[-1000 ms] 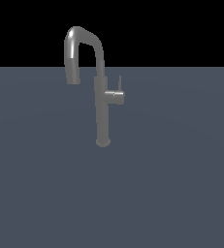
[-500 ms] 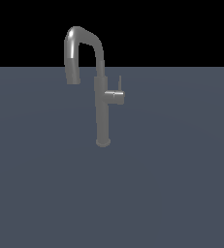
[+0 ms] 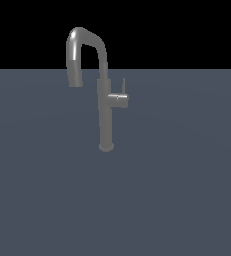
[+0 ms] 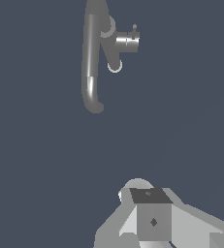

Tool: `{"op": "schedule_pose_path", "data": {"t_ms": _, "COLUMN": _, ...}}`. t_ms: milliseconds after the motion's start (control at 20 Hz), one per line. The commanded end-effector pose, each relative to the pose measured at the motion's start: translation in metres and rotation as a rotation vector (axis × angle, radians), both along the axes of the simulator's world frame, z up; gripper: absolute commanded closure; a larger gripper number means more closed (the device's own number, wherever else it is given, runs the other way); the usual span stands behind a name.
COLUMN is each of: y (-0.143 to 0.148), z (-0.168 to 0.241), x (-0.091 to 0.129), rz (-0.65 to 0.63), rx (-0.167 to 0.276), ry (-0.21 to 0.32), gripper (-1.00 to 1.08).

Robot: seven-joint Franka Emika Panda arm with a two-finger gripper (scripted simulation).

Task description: Turn on the faucet by rotating a designated handle.

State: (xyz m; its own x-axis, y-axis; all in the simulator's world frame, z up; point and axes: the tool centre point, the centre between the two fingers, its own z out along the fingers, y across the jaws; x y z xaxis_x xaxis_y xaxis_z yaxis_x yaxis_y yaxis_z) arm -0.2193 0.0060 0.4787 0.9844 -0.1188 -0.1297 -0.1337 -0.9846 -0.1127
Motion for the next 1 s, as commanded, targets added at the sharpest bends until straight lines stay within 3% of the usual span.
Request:
{"op": "schedule_pose_path", "data": {"t_ms": 0, "y": 0.001, "z": -0.002, "x": 0.013, "rz": -0.044, "rx": 0.041, "ry": 0.034, "gripper": 1.08}}
{"op": "schedule_pose_path", "data": {"t_ms": 950, "y": -0.006, "z": -0.043, "x": 0.125, "rz": -0.450, "rx": 0.432, "ry": 0.348, "gripper": 1.08}}
